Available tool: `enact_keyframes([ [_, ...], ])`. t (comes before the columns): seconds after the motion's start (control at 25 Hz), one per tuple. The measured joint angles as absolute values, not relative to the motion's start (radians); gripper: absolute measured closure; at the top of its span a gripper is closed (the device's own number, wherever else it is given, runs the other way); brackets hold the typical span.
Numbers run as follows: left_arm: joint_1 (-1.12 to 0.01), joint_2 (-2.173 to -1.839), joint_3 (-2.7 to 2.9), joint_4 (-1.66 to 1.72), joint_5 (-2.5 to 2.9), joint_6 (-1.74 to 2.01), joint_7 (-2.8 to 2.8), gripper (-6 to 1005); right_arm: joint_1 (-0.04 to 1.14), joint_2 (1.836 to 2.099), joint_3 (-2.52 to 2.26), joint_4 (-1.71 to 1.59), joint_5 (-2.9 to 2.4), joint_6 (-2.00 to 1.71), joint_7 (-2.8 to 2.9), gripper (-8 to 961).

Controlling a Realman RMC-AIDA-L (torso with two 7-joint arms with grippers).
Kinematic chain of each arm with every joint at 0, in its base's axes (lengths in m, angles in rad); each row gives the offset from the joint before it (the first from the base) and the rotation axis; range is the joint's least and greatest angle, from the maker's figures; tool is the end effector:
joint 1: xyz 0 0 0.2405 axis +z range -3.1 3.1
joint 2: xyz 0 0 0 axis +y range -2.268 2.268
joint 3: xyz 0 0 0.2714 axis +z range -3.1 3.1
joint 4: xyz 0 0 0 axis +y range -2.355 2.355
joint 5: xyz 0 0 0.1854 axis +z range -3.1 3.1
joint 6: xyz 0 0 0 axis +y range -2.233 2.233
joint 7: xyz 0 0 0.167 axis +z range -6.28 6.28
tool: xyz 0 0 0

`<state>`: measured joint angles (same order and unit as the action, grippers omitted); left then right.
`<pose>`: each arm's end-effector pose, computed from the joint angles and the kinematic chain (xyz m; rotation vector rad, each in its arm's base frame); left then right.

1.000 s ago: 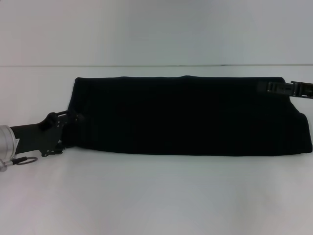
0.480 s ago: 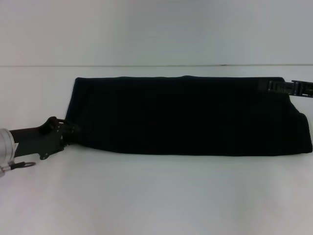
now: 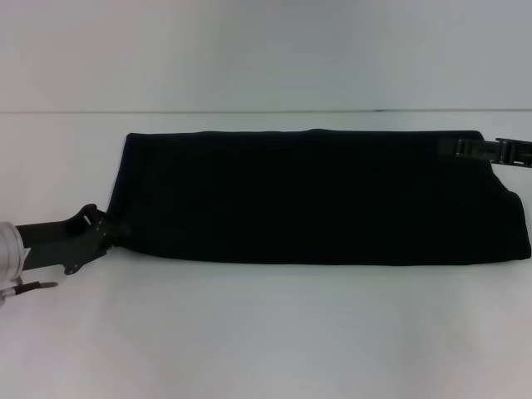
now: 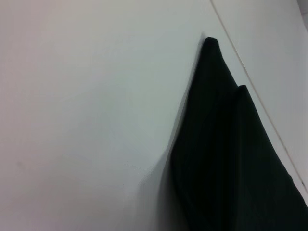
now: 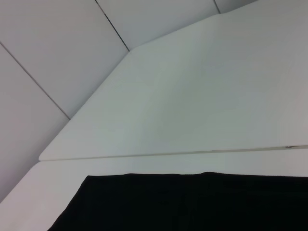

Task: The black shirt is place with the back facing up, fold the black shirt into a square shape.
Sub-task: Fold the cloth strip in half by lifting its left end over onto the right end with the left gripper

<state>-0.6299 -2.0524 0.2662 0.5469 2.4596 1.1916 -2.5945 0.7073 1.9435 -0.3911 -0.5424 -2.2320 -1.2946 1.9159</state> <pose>-0.3305 0.3661 -0.0129 -1.5620 -2.1923 -0.6769 0.2789 0.4101 0.0360 -2.2397 1.2965 0.6396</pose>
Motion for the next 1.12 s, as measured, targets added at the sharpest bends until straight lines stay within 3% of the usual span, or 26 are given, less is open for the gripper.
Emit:
enact_keyframes([
  [0.64, -0.576, -2.033, 0.257, 0.651, 2.492, 1.272, -2.302, 897, 0.707, 1.977, -0.390, -0.540, -2.166, -1.273, 1.916, 84],
  [1.12, -0.467, -2.007, 0.245, 0.848, 2.553, 1.326, -2.254, 897, 0.730, 2.006, -0.398, -0.503, -2.117, -1.169, 1.909, 84],
])
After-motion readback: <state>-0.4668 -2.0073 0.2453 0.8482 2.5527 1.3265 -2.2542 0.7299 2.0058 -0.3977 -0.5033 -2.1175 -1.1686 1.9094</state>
